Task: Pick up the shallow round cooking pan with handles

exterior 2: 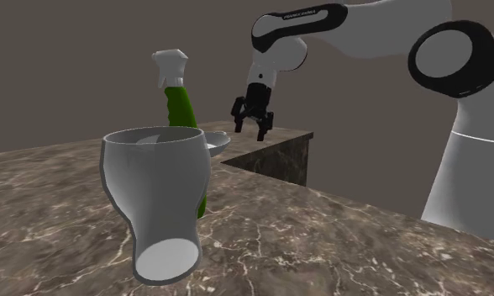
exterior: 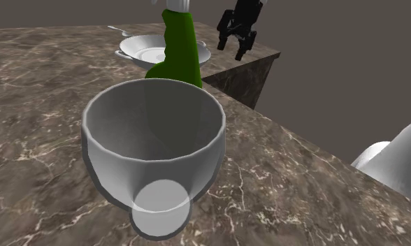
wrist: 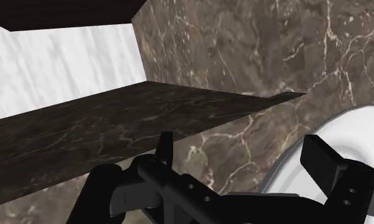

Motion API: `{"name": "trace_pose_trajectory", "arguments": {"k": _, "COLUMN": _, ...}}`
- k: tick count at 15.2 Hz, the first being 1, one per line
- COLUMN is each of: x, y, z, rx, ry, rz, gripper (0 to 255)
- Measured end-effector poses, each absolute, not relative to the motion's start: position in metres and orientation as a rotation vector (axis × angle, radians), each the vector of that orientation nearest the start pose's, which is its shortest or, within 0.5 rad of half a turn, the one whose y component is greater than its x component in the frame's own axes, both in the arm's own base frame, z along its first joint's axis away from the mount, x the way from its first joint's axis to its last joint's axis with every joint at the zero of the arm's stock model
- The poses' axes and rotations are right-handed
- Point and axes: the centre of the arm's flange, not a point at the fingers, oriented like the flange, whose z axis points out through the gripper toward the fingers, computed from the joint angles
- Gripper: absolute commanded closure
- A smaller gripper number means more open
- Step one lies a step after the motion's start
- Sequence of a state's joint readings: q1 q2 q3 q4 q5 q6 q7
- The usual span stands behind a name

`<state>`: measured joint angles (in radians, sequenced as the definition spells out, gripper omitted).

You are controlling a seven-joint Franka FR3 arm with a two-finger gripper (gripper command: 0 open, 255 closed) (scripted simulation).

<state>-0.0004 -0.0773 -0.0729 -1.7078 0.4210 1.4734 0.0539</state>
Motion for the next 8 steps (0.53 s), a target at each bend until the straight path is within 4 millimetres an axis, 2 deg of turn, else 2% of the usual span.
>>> {"name": "trace_pose_trajectory", "arguments": {"k": 7, "x": 0.603, "y": -0.012, "z": 0.624, "rx": -2.524, "ry": 0.253, "rz": 0.191, "gripper": 0}}
{"name": "trace_pose_trajectory", "arguments": {"k": 8, "x": 0.609, "y": -0.015, "z": 0.624, "rx": -2.509, "ry": 0.260, "rz": 0.190, "gripper": 0}}
